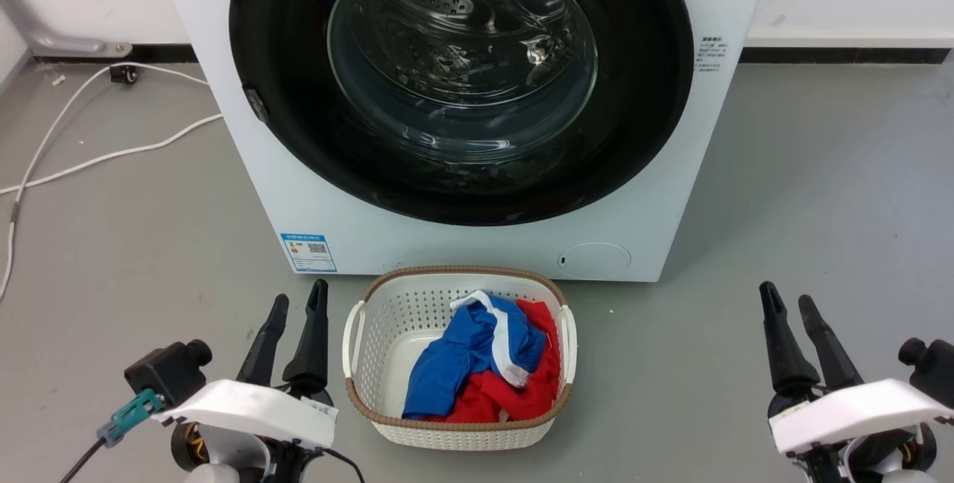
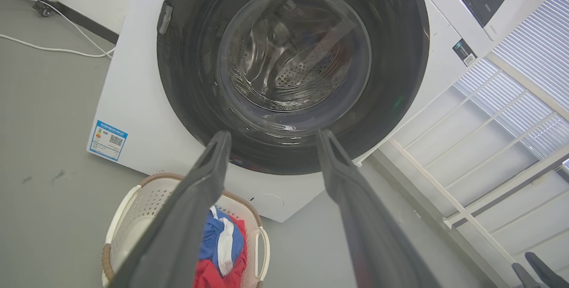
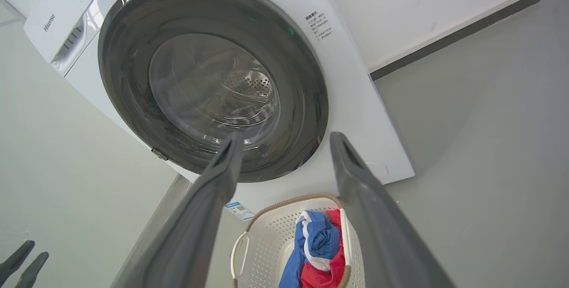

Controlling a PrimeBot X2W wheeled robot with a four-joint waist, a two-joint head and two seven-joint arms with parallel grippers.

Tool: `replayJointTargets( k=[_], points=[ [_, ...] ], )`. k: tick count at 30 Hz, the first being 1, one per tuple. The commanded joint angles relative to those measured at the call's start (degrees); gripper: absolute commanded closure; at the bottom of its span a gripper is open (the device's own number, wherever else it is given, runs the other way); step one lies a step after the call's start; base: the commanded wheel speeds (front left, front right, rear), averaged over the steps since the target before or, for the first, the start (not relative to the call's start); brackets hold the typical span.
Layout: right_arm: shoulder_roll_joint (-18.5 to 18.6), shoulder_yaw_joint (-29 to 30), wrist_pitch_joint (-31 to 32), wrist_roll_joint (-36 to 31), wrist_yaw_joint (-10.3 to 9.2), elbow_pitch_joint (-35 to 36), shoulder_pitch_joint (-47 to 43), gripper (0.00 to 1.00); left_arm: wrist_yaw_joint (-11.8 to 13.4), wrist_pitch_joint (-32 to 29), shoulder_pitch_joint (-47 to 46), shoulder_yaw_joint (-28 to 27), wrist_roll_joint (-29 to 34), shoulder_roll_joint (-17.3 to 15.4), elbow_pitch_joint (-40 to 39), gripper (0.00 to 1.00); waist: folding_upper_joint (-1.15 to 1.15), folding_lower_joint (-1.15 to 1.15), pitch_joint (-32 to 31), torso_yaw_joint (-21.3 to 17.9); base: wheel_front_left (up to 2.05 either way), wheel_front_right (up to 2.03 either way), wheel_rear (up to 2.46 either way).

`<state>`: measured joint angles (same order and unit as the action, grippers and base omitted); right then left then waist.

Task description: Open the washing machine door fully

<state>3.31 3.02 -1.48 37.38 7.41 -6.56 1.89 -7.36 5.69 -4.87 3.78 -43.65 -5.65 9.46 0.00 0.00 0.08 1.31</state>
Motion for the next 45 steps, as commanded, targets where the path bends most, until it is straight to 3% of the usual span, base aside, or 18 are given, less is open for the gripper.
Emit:
replayJointTargets(
  k=[1, 21, 45],
  points=[
    [0.0, 0.1, -0.1, -2.1, 0.10, 1.1, -0.3, 0.00, -0.1, 0.6, -1.2, 0.5, 1.9, -0.6, -0.5, 0.00, 0.00, 0.00, -0.1, 0.0, 0.00, 0.00, 0.00],
    [-0.4, 0.6, -0.6, -16.5, 0.11, 4.2, -3.0, 0.00, -0.1, 3.8, -1.6, 3.0, 16.4, -2.1, -0.1, 0.00, 0.00, 0.00, -0.3, -0.3, 0.00, 0.00, 0.00],
    [-0.4, 1.3, -1.3, -27.3, 0.12, 6.2, -5.5, 0.00, 0.1, 6.8, -1.6, 4.0, 28.4, -2.6, 1.5, 0.00, 0.00, 0.00, -0.6, -0.4, 0.00, 0.00, 0.00]
  ],
)
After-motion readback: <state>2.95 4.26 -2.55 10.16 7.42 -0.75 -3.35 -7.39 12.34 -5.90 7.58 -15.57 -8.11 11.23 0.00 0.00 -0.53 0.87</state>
